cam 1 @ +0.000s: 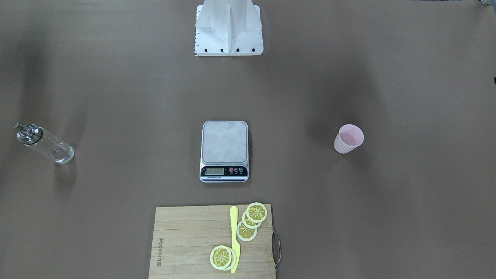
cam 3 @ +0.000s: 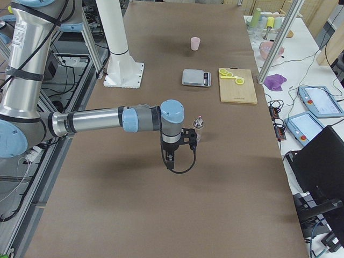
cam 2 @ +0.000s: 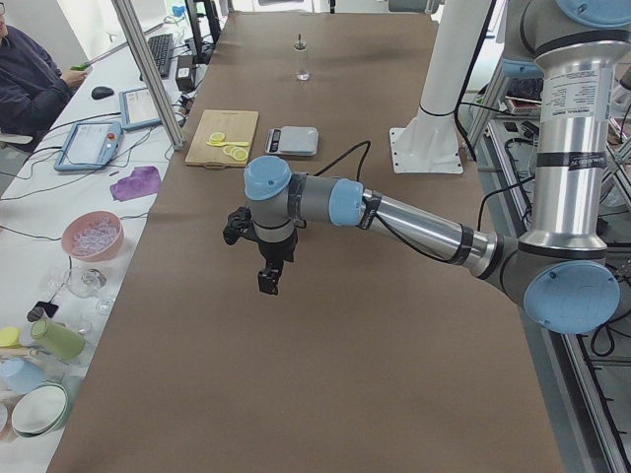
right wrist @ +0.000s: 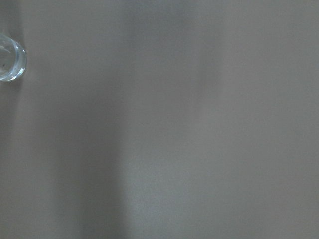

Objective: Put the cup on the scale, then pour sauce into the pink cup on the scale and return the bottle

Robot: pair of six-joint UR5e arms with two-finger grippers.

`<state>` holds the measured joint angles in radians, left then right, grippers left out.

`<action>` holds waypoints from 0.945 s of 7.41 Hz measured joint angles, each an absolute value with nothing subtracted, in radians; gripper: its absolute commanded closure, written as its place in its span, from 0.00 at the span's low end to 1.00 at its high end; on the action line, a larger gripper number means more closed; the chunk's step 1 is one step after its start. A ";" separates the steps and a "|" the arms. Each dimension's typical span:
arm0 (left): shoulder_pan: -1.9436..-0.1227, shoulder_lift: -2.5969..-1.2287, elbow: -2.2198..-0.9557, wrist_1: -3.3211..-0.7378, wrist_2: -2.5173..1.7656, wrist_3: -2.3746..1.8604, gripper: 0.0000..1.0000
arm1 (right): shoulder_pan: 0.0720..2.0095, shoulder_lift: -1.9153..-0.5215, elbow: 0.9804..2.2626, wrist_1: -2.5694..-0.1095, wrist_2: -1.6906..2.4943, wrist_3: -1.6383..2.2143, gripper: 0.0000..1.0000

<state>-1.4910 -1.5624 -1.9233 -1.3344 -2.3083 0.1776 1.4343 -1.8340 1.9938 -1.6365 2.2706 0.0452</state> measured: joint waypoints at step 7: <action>-1.493 -1.648 -1.851 -1.700 -2.317 0.168 0.02 | 1.434 -1.688 2.012 -1.636 2.267 0.048 0.00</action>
